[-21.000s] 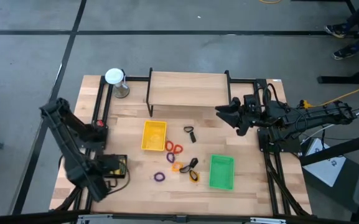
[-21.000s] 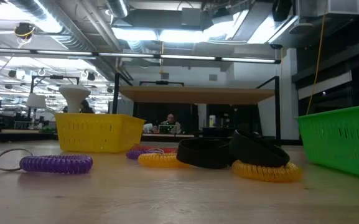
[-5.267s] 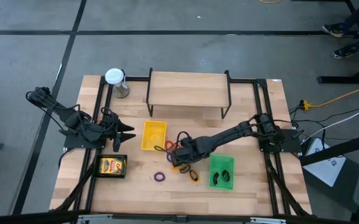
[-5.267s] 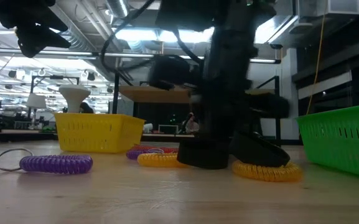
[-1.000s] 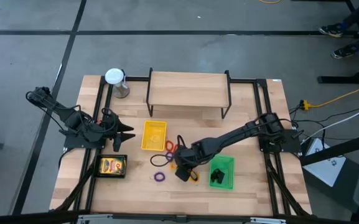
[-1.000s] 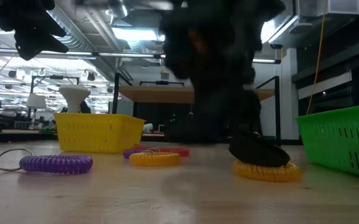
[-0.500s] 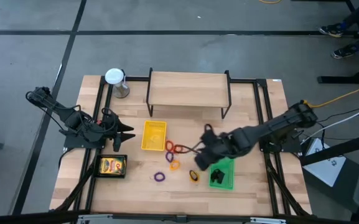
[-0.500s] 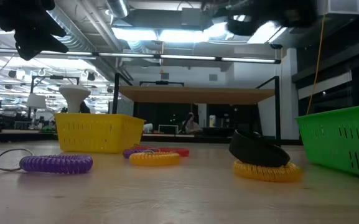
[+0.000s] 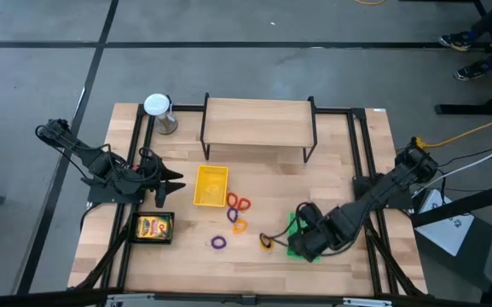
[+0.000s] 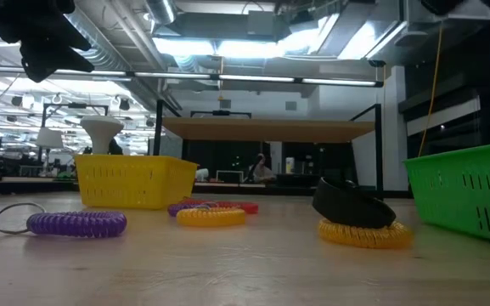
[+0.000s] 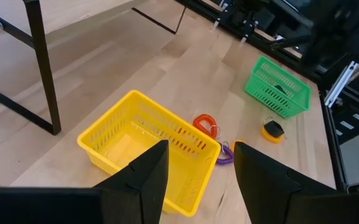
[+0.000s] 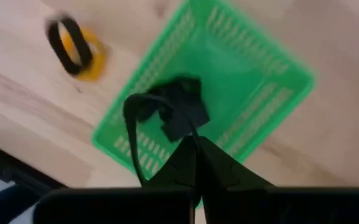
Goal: Pick & Place Office Desk Supplies
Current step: Put the black rubber band into the green bin
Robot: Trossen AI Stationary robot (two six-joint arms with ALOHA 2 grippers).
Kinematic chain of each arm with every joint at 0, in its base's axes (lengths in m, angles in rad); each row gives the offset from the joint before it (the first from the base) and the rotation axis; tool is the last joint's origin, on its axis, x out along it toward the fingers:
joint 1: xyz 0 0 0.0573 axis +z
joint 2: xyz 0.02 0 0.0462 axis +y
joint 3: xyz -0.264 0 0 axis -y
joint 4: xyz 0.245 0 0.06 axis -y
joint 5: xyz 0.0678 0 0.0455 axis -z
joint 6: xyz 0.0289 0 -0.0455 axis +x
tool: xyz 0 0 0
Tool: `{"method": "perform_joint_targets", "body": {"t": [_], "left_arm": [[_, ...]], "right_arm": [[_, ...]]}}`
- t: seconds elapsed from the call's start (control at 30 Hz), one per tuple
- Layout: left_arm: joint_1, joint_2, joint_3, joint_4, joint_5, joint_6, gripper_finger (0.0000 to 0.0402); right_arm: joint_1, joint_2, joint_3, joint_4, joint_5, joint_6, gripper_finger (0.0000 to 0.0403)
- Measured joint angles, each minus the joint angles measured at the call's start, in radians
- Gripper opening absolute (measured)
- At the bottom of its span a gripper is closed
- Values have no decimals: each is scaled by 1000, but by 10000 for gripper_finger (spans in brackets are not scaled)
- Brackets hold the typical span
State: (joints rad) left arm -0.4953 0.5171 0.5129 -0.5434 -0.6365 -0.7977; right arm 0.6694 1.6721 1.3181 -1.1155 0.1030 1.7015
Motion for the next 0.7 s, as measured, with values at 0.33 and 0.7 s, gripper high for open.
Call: {"method": "perform_joint_targets", "body": {"t": [0.33, 0.7], "left_arm": [[0, 0, 0, 0, 1, -3, 175], [0, 0, 0, 0, 1, -4, 175]], "right_arm": [[11, 25, -175, 242, -59, 143, 73], [6, 24, -142, 241, -65, 148, 233]]}}
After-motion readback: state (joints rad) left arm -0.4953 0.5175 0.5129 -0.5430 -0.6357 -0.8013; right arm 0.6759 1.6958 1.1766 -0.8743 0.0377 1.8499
